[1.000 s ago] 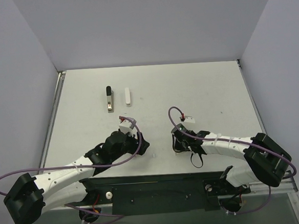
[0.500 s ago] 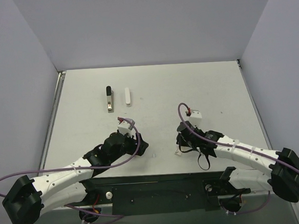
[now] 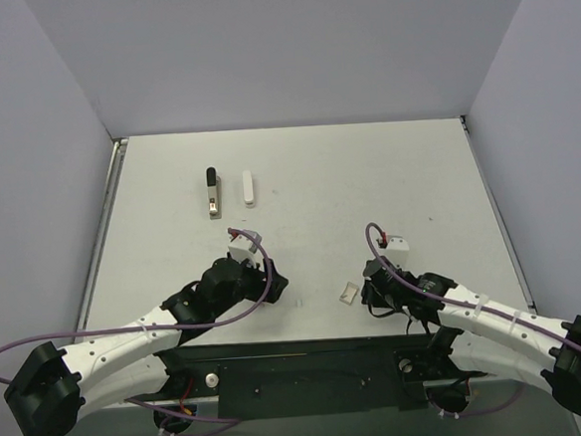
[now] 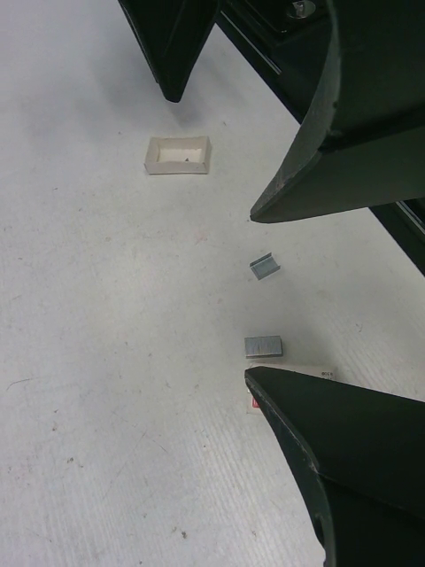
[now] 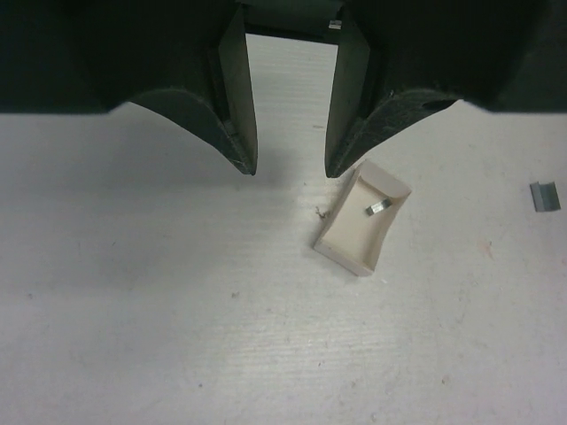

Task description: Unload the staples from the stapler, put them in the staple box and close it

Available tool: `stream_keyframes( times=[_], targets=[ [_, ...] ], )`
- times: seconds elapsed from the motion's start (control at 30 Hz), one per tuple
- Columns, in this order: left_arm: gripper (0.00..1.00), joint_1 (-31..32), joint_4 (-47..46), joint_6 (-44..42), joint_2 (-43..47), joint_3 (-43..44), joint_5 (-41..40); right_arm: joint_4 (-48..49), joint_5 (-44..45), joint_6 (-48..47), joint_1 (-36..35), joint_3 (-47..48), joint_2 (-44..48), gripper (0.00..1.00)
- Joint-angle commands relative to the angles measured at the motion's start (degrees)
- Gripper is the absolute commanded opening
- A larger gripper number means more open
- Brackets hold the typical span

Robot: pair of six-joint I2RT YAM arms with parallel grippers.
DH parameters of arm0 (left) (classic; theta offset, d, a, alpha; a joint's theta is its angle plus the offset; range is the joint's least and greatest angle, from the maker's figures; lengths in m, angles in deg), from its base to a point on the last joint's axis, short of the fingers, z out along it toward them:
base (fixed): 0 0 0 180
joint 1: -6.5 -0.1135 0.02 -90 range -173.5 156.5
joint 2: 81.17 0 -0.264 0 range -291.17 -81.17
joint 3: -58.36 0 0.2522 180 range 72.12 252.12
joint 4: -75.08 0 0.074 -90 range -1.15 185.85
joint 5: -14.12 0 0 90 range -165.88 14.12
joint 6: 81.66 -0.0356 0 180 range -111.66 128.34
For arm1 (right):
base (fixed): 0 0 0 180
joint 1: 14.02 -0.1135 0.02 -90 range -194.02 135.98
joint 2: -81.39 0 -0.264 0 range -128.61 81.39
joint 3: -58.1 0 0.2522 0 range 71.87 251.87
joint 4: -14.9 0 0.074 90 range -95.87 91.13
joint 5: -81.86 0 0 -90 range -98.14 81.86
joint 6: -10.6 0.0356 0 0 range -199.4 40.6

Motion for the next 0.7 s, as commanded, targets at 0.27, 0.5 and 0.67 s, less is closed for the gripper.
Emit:
stream_keyframes(
  times=[0.27, 0.5, 0.67],
  targets=[
    [0.77, 0.3, -0.4, 0.8, 0.2, 0.8, -0.5, 1.7, -6.3, -1.2, -4.9, -0.7, -7.4, 0.33],
    [0.77, 0.4, -0.5, 0.8, -0.4, 0.8, -0.5, 6.9, -8.2, -3.2, -5.6, 1.2, -15.0, 0.38],
    [0.77, 0.4, -0.5, 0.7, -0.7, 0.5, -0.8, 8.7, -8.4, -4.9, -5.7, 2.8, -19.7, 0.39]
  ],
)
